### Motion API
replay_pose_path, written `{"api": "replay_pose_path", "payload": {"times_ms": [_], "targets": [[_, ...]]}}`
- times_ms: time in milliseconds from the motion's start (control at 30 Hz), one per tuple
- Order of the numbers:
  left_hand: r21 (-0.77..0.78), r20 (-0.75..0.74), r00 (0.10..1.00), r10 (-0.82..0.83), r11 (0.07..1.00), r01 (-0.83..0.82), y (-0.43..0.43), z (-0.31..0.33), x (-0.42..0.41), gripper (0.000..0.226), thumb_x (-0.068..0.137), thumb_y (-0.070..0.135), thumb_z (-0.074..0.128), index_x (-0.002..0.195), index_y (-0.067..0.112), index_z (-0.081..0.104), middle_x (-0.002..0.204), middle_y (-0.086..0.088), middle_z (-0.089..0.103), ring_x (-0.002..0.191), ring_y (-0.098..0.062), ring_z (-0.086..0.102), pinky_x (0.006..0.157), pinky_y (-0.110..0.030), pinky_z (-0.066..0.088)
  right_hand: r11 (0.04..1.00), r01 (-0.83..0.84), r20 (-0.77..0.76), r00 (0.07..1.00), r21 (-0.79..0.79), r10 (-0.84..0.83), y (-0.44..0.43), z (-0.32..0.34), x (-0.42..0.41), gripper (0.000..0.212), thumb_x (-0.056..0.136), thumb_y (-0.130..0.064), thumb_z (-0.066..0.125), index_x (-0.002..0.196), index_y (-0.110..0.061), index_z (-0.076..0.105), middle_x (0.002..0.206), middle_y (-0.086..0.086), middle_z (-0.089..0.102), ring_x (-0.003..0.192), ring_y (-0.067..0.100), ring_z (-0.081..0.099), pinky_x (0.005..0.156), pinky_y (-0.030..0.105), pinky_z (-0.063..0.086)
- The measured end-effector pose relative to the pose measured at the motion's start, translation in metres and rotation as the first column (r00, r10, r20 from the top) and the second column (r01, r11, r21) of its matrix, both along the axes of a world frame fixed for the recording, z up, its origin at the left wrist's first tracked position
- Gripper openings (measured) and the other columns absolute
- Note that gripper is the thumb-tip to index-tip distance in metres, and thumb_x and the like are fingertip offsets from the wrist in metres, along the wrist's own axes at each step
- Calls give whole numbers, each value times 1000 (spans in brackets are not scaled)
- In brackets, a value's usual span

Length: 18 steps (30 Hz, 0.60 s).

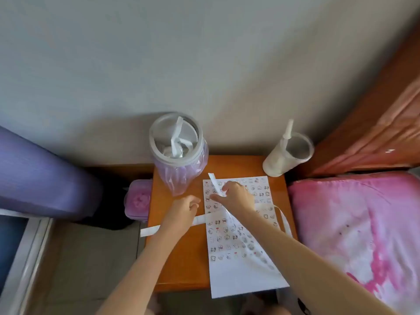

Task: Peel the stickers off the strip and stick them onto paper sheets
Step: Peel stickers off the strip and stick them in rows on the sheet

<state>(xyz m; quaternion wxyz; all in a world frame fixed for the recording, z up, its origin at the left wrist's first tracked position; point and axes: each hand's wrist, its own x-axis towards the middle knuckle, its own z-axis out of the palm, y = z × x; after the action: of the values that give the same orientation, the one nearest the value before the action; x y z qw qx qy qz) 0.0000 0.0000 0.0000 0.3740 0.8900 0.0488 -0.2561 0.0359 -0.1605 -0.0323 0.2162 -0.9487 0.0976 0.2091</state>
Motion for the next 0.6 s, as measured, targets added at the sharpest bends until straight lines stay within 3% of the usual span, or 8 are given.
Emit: {"api": "replay_pose_path", "payload": {"times_ms": [100,167,200,300,400,467,600], "targets": [[-32,-12,998,54,998,-54,-3,5,6,27,97,18,41,117,22,59,112,5,66,97,-9,63,78,-23,51,999,10,66,998,-50,-6,2,11,-1,44,81,-49,66,107,-14,57,107,-1,59,95,19,59,76,31,50],[-70,21,994,108,992,-107,-10,-72,15,26,97,14,42,115,21,60,106,7,67,90,-7,63,80,-26,52,998,24,127,992,-56,-17,5,-67,9,26,87,-35,62,101,-12,59,99,-1,62,87,20,61,66,29,47],[-100,34,991,131,987,-127,-9,-71,23,26,96,12,43,113,20,60,105,6,67,87,-6,63,82,-30,54,999,44,154,987,-30,-39,1,-65,16,19,90,-29,58,97,-12,61,93,0,65,80,20,61,60,28,45],[-197,121,978,173,969,-147,-7,-58,24,22,96,13,45,109,18,62,102,4,69,83,-4,65,79,-28,56,967,80,190,973,243,-128,-9,-38,15,16,91,-25,58,89,-13,68,80,1,70,66,20,63,56,32,50],[-345,159,963,219,926,-154,-14,-61,33,22,95,22,47,114,20,60,102,9,68,86,-1,65,74,-14,54,757,147,40,974,637,-224,-21,-24,22,12,84,-24,68,90,-15,72,79,-4,73,70,7,68,63,23,53],[-449,160,953,257,879,-161,-20,-60,33,21,93,32,49,112,28,58,102,17,65,89,-1,65,77,-14,53,656,156,-41,981,739,-188,-24,-16,19,14,80,-28,70,88,-17,72,76,-7,73,68,3,66,69,21,51],[-615,148,925,350,765,-191,-27,-59,31,24,86,43,54,103,29,65,97,14,71,93,-1,67,84,-20,51,588,125,-68,991,799,-119,-20,-19,10,31,68,-37,70,89,-14,72,79,-2,73,72,10,68,74,24,52]]}}
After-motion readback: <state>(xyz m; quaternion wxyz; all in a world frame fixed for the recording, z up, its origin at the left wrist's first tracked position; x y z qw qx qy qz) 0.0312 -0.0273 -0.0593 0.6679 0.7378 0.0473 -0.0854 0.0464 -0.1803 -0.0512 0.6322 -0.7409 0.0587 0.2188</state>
